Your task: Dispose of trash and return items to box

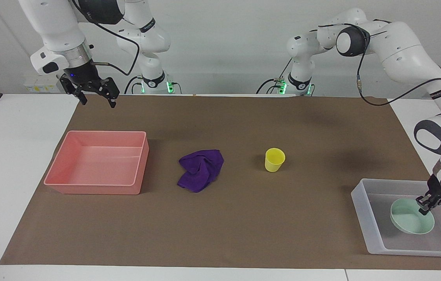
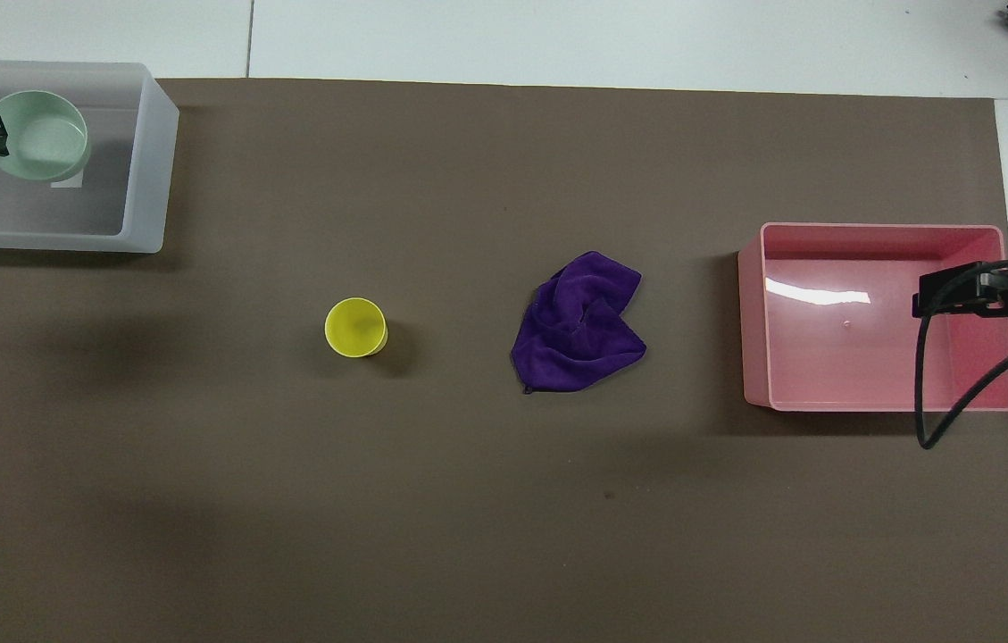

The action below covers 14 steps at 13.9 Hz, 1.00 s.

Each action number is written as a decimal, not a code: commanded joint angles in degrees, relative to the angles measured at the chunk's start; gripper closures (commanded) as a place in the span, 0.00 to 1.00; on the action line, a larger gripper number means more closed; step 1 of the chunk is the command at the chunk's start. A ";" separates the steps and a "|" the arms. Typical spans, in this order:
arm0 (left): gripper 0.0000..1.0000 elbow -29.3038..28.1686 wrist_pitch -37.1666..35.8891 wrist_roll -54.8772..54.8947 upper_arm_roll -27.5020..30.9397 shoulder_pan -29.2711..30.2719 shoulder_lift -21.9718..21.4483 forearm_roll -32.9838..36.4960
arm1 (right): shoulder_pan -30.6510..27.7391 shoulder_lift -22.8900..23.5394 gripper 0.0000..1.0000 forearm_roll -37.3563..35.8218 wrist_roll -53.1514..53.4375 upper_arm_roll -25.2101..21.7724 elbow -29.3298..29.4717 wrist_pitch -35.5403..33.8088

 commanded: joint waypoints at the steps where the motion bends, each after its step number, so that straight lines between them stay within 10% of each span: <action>1: 1.00 -1.71 3.37 -0.15 -0.27 0.31 0.12 -0.75 | 0.04 -1.42 0.00 0.09 -0.86 0.33 -1.96 1.42; 8: 0.97 -7.61 7.07 -0.16 -0.10 -0.13 -1.37 -0.14 | 6.88 0.42 0.00 0.09 6.50 1.12 -5.65 9.75; 12: 0.05 -7.00 6.72 0.55 -0.01 0.05 -1.90 4.76 | 13.39 7.52 0.00 0.09 13.61 1.12 -5.66 20.20; 14: 0.00 -7.34 6.29 0.72 -0.10 -0.83 -4.09 8.38 | 16.29 11.22 0.00 0.00 13.64 1.12 -5.66 24.52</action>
